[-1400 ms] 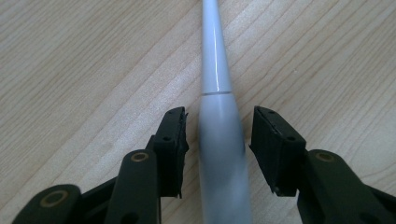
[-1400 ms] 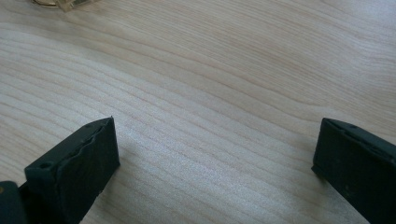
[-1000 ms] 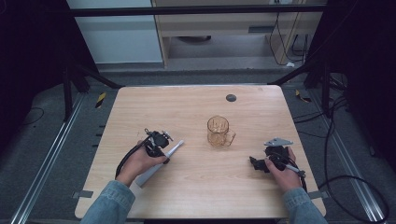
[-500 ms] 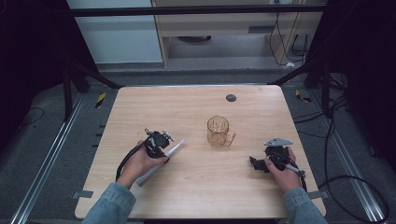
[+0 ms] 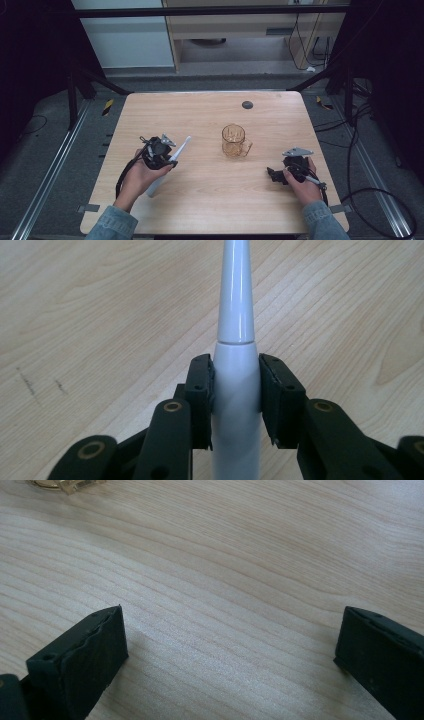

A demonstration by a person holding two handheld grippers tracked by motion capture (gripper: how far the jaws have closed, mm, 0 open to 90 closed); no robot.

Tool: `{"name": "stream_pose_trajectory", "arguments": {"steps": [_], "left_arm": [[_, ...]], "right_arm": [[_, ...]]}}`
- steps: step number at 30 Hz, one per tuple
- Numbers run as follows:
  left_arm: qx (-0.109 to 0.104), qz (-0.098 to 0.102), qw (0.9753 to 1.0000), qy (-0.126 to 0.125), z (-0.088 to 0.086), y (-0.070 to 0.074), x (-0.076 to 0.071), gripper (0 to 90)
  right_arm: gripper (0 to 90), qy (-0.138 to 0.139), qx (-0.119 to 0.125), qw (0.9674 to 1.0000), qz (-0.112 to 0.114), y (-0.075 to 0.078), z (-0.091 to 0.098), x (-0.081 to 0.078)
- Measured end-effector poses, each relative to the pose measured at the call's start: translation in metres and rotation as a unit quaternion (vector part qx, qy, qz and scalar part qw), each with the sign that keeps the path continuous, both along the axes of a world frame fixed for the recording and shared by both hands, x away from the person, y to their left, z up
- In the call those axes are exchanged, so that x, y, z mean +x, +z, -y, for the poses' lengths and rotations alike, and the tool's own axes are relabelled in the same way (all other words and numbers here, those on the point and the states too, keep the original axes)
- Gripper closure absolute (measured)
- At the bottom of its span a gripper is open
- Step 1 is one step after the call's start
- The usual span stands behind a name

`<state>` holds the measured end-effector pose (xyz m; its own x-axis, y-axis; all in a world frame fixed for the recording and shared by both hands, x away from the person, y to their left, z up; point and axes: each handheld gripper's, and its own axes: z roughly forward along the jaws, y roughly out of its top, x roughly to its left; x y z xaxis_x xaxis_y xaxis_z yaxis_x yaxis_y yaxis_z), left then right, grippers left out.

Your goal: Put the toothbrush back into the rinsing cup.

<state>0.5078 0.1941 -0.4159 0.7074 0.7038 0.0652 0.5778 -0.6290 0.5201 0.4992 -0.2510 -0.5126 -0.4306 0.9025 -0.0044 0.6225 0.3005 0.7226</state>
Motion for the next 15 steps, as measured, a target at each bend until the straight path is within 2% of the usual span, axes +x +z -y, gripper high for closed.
{"name": "stream_pose_trajectory", "arguments": {"steps": [5,13,15], "left_arm": [[-0.013,0.027,0.9995,0.005,-0.006,0.013,-0.006,67.7],[-0.032,0.040,0.9986,0.011,-0.011,0.015,-0.004,67.6],[-0.035,0.038,0.9986,0.009,-0.011,0.015,-0.005,67.6]], "right_arm": [[0.4,0.000,0.000,1.0000,0.000,0.000,0.000,0.000],[0.4,0.000,0.000,1.0000,0.000,0.000,0.000,0.000],[0.3,0.000,0.000,1.0000,0.000,0.000,0.000,0.000]]}}
